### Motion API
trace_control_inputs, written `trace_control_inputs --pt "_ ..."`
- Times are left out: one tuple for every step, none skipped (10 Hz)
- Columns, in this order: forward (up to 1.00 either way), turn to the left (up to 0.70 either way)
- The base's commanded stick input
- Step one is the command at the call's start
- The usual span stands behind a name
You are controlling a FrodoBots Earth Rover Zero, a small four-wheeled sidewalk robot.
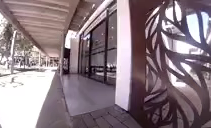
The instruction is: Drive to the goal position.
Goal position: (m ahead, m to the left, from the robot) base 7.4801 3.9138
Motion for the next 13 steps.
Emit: trace_control_inputs --pt "0.00 0.00" --pt "0.00 0.00" --pt "0.00 0.00" --pt "0.00 0.00" --pt "-0.29 0.00" --pt "-0.64 0.00" --pt "-0.70 0.00" --pt "-0.70 0.00" --pt "-0.70 0.00" --pt "-0.70 0.00" --pt "-0.70 0.00" --pt "-0.70 0.00" --pt "-0.70 0.00"
